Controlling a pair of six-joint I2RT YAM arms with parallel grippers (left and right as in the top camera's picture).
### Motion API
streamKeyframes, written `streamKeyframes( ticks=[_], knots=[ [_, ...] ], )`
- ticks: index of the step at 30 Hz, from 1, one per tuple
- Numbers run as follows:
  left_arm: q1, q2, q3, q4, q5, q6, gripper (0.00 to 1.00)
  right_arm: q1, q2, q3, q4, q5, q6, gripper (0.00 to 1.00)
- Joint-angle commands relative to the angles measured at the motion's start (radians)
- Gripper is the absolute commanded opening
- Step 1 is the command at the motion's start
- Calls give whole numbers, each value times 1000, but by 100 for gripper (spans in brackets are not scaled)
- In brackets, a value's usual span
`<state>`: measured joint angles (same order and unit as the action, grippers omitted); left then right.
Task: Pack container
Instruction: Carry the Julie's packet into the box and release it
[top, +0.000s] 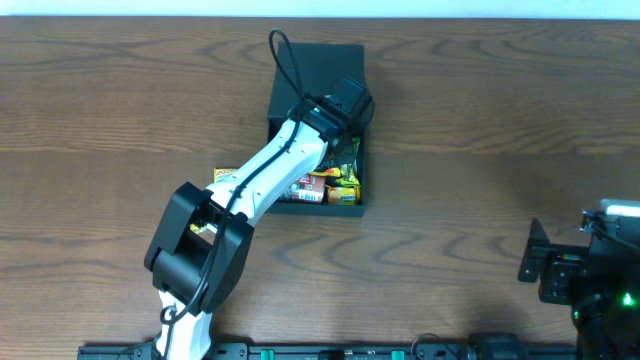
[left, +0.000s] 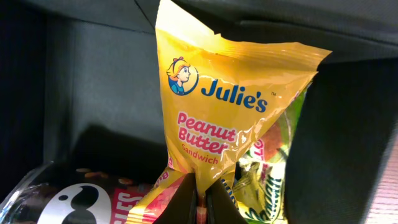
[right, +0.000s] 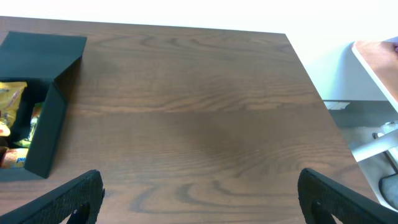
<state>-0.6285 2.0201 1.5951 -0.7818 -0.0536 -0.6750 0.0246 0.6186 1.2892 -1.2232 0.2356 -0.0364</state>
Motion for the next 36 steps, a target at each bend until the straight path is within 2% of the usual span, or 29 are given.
streamKeyframes(
  ticks=[1,19,20,21,25,28,36],
  knots=[
    [0,15,24,-19,3,-29,6,-4,-3,6,1,-3,14,99],
    [1,100,24,-18,66,-36,6,-4,-3,6,2,2,13,99],
    [0,100,24,-18,66,-36,24,-4,-3,5,3,2,13,99],
    [1,100,24,-17,66,-35,35,-4,-3,6,4,2,13,99],
    [1,100,25,-9,67,-10,51,-4,-3,5,5,2,13,99],
    [1,98,44,-29,65,9,42,-4,-3,5,5,2,13,99],
    [1,97,269,-167,-50,85,42,-4,-3,5,4,1,13,100]
  ],
)
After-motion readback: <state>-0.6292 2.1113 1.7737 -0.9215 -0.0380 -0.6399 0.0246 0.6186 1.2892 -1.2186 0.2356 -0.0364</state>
